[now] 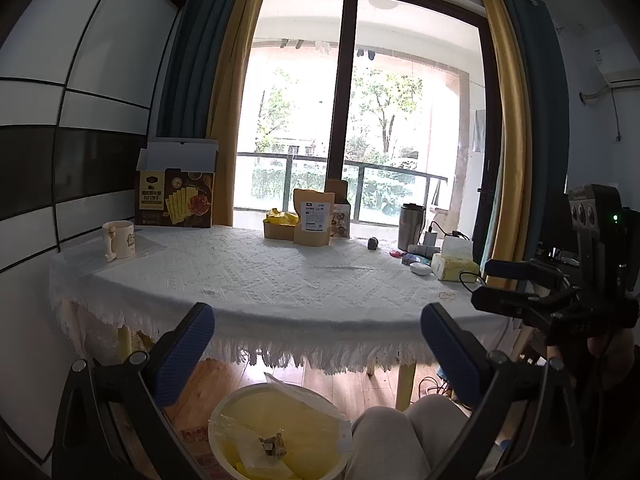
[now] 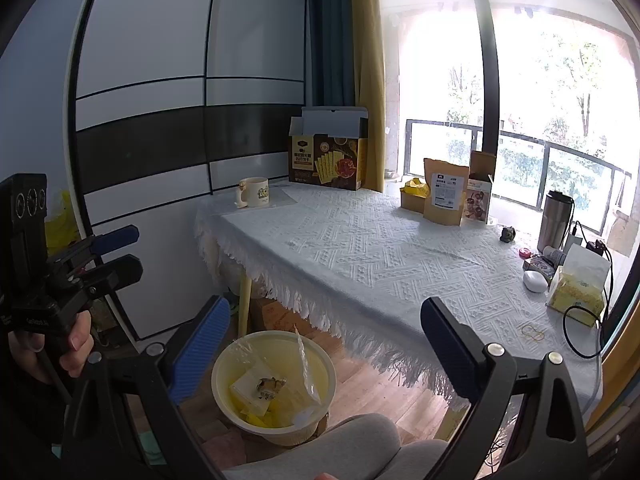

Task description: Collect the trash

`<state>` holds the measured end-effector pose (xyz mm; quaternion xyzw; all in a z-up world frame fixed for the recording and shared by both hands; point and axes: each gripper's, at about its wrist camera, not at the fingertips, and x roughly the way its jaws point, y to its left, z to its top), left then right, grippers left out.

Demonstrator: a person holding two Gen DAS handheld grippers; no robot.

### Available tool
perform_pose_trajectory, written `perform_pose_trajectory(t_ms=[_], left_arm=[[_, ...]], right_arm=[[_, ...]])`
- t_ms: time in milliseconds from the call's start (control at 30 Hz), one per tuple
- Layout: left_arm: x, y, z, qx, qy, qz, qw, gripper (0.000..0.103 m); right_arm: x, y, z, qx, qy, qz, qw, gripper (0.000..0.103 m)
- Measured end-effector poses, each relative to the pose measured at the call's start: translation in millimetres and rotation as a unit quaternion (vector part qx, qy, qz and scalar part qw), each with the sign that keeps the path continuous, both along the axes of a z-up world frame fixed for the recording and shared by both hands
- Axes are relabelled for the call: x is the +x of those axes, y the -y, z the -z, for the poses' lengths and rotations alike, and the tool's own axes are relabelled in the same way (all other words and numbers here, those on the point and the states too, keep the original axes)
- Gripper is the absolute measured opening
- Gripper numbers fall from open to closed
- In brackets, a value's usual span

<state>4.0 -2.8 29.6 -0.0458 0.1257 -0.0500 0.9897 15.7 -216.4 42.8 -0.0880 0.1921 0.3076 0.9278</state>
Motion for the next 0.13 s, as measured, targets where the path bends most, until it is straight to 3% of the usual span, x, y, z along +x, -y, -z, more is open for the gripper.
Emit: perform_pose_trajectory(t_ms=[133], left_arm=[[0.0,1.5,-0.6,0.001,0.001,0.001,1.0000,0.103]], right_arm=[[1.5,0.1,1.0,-0.001,-0.001,0.000,1.000,0.096]])
